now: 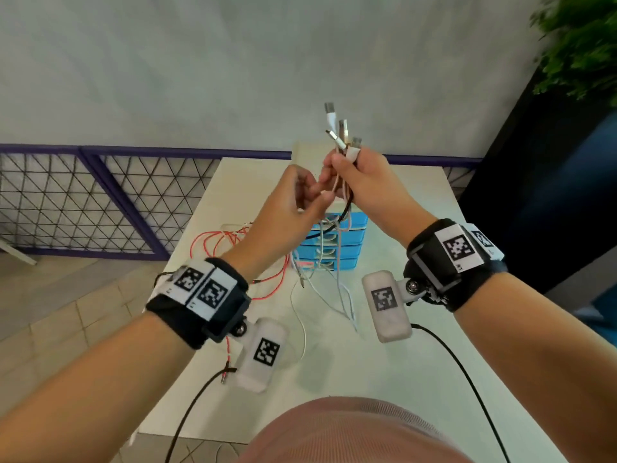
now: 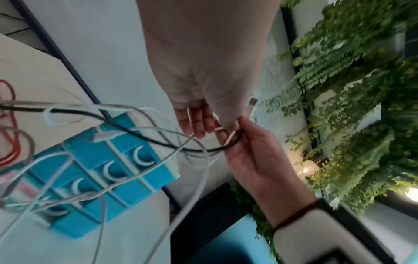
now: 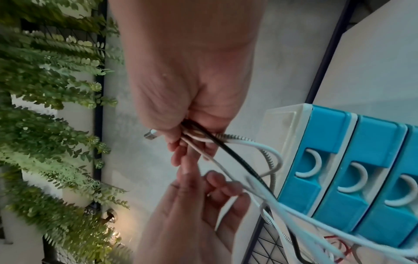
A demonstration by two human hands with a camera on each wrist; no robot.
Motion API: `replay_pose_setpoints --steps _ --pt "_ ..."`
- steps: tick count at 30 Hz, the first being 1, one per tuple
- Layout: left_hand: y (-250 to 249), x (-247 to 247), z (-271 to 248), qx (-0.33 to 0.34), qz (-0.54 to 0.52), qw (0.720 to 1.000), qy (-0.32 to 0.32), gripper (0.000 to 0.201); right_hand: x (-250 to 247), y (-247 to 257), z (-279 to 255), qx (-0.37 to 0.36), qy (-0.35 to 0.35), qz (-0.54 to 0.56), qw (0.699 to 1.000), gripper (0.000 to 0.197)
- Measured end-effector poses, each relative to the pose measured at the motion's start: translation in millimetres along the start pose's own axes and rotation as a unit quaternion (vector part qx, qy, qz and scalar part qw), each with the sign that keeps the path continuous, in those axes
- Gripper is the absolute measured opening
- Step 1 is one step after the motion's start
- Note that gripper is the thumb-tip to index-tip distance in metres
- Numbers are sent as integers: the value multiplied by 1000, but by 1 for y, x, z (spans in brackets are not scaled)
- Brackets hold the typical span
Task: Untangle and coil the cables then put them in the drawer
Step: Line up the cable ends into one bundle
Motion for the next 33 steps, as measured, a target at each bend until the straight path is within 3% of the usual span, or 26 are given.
replay_pose_setpoints --steps 4,9,13,16,20,23,29,31,33 --pt "13 20 -17 -39 29 999 4 35 -5 2 -5 4 -4 103 995 21" --pt "45 59 -29 -46 91 985 142 18 -10 3 -5 12 -43 149 988 22" --pt "104 77 -46 -112 167 937 286 25 -21 10 -3 8 -69 193 979 16" --pt "129 75 -58 -136 215 897 363 26 -28 16 -3 -11 -86 147 985 15" --pt "118 59 -48 -117 199 906 353 20 -32 10 -1 -25 -100 86 991 20" --pt "119 52 -52 -106 227 880 403 20 -31 7 -1 -22 -104 95 990 20" --pt "125 22 -45 -107 232 931 260 34 -32 3 -3 1 -93 14 996 19" --pt "121 20 -47 -159 223 909 314 28 -30 -4 -4 6 -83 -15 996 20" --pt "108 22 -51 -206 207 870 398 25 -26 -12 -6 21 -67 -47 996 21"
Point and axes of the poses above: each hand's wrist, its own z-axis towards the middle knuckle, its own x-axis out of the palm, y = z × x, the point moved 7 cm from there along z, towards the middle knuckle, and after that the axes turned 2 degrees about y, right-handed, at the moved point
